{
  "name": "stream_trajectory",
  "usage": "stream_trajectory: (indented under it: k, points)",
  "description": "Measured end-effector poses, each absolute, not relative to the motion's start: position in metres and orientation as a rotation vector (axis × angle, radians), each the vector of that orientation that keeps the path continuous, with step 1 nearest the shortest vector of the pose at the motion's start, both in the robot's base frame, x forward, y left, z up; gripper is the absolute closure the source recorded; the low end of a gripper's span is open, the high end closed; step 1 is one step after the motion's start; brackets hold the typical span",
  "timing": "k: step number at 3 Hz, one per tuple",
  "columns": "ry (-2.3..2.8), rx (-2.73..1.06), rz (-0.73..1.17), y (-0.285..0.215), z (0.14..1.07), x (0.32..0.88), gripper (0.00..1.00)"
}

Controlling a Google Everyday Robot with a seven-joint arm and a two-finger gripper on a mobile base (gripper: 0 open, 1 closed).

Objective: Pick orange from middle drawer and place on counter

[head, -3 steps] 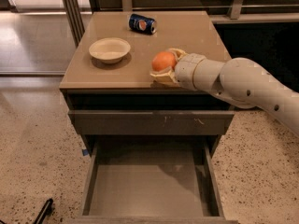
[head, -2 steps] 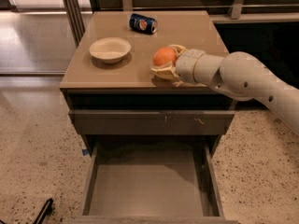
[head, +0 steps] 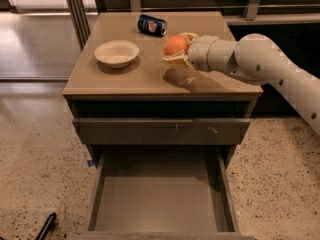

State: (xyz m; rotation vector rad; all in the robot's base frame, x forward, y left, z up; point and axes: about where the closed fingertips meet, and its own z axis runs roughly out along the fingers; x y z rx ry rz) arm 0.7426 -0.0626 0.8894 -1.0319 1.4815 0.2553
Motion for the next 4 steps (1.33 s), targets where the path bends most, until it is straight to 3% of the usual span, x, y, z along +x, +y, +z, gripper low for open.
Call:
stream_trajectory:
  k: [1,2,4]
  points:
    - [1.5,-1.019,0.267,-0.0672,0.881,0.7521,1.0]
    - [1.504,-1.016,0.269,-0.0681,0.8791,0.7538,0.89]
    - [1.504,-1.016,0.269,-0.068,0.879,0.7538,0.41]
